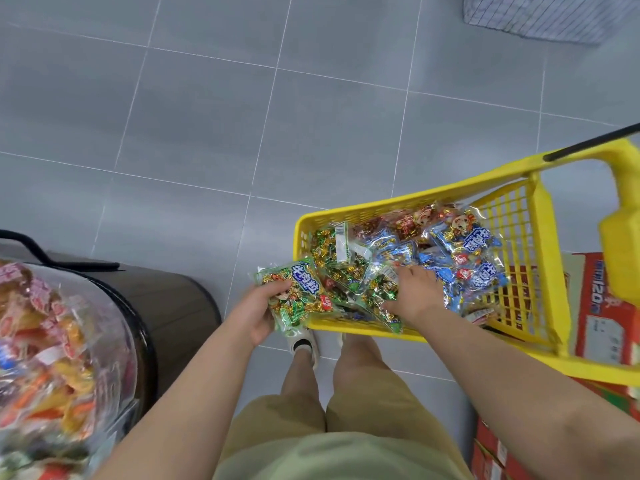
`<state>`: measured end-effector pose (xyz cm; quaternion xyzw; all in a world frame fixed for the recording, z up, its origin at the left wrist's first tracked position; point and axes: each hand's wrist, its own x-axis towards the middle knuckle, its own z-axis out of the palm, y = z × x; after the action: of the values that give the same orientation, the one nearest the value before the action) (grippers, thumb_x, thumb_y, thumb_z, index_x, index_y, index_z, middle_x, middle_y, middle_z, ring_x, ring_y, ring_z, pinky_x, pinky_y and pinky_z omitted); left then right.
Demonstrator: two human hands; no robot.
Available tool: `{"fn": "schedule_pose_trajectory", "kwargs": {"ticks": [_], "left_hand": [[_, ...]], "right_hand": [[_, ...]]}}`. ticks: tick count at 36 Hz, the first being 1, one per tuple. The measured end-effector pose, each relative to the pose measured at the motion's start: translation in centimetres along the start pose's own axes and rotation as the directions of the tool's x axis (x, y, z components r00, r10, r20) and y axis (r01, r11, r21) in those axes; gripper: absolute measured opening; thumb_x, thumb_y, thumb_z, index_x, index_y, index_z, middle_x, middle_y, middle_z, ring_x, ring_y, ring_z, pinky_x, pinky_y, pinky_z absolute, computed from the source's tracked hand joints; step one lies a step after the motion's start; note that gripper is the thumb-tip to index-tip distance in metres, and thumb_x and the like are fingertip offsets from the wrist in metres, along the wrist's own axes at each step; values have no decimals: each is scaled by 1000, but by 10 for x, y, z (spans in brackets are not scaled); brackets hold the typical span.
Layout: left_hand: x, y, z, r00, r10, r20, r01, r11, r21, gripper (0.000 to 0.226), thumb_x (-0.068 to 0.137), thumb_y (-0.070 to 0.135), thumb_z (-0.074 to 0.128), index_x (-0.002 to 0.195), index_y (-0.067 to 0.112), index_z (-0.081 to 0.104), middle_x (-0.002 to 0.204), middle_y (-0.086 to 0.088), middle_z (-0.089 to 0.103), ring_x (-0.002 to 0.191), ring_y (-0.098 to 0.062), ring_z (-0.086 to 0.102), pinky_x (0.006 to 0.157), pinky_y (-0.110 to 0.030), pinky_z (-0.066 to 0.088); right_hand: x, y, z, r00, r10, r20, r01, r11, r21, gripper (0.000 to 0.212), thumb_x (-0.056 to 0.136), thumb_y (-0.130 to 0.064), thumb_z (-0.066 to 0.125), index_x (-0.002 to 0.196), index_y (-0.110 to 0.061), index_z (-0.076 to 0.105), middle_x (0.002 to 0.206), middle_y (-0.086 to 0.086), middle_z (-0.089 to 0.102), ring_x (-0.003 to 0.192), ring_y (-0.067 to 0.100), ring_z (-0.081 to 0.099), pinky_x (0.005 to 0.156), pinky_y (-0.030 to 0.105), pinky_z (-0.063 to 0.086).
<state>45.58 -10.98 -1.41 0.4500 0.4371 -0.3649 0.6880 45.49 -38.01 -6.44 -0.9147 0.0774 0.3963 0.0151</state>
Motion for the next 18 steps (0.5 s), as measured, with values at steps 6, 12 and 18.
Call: {"fn": "schedule_pose_trajectory", "kwargs": {"ticks": [6,12,18], "left_hand": [[0,0,-5,1000,5,-9,-5,1000,13,19,91,7,57,109,3,62,92,-12,74,79,-24,72,67,-35,59],[-3,4,-14,998,39,-48,-37,999,39,24,90,5,58,114,2,60,104,-18,70,89,-30,67,83,-43,54],[-9,10,-25,993,67,-95,-69,997,-17,28,88,5,59,117,2,60,107,-19,69,92,-32,67,74,-42,58]], "right_hand": [[-1,-9,-10,982,184,33,-184,983,-22,94,66,-60,73,135,-13,29,134,16,38,125,33,35,100,42,35],[-1,-1,-18,979,193,66,-199,975,103,81,67,-52,77,127,-10,42,122,10,54,113,29,51,85,39,48],[-10,12,-21,981,111,159,-173,873,456,78,74,-45,76,134,-7,43,126,12,54,111,28,52,85,36,45]]}}
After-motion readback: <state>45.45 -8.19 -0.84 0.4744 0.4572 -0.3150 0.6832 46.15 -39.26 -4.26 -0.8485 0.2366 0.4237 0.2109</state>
